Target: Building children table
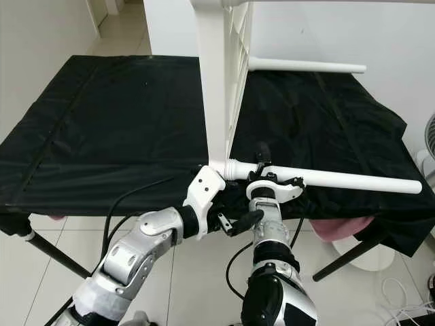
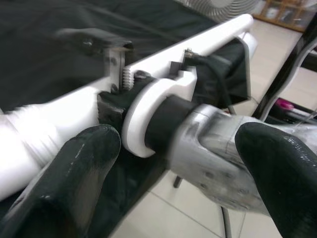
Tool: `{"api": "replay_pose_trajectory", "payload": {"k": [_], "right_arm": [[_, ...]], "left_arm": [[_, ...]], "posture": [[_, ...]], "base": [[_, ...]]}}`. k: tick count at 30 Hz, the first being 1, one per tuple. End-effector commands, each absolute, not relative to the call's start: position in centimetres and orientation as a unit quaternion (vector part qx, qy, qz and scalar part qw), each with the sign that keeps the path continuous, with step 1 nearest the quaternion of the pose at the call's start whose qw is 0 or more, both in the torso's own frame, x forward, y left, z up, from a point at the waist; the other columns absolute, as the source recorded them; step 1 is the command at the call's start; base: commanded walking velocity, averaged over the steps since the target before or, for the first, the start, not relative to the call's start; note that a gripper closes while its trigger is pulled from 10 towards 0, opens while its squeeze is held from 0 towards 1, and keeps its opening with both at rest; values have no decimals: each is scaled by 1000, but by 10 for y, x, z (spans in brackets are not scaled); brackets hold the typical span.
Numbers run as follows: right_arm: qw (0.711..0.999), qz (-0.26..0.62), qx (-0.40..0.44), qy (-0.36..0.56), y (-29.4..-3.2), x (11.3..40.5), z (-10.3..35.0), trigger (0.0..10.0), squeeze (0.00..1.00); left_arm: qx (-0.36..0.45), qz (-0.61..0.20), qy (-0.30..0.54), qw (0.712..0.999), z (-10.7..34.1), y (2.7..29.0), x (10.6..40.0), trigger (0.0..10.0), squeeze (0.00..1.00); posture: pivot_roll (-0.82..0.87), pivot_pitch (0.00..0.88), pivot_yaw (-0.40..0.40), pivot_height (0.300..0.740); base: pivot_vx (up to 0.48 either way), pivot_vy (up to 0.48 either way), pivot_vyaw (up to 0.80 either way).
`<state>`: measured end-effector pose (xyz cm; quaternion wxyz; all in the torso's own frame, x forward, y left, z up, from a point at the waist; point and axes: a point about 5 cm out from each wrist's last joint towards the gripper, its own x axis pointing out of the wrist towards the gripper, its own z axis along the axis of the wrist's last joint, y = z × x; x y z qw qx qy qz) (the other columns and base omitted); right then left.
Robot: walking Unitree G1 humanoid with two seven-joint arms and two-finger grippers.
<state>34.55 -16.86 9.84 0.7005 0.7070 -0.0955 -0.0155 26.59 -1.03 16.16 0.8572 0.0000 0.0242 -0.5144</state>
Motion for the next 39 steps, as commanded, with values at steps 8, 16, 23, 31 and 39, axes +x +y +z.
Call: {"api": "replay_pose_trajectory", "payload": {"k": [8, 16, 23, 31, 39], "right_arm": [[694, -45, 709, -115, -174, 334, 91, 10000, 0], [694, -50, 708, -121, -175, 330, 90, 10000, 0], [698, -48, 704, -121, -172, 326, 91, 10000, 0], [698, -38, 703, -130, -164, 317, 101, 10000, 0], [701, -25, 699, -138, -157, 304, 107, 10000, 0]], "left_arm": [[-10, -543, 40, 839, 162, -15, 299, 10000, 0], [-11, -541, 45, 840, 161, -13, 318, 10000, 0], [20, -564, 65, 823, 148, -12, 325, 10000, 0], [42, -577, 73, 812, 139, -10, 328, 10000, 0], [40, -600, 71, 796, 136, -7, 329, 10000, 0]], "posture": [[5, 68, 41, 740], [-5, 76, 48, 740], [-37, 90, 50, 740], [-88, 107, 71, 740], [-114, 117, 94, 740]], "base": [[0, 0, 0], [0, 0, 0], [0, 0, 0], [0, 0, 0], [0, 0, 0]]}}
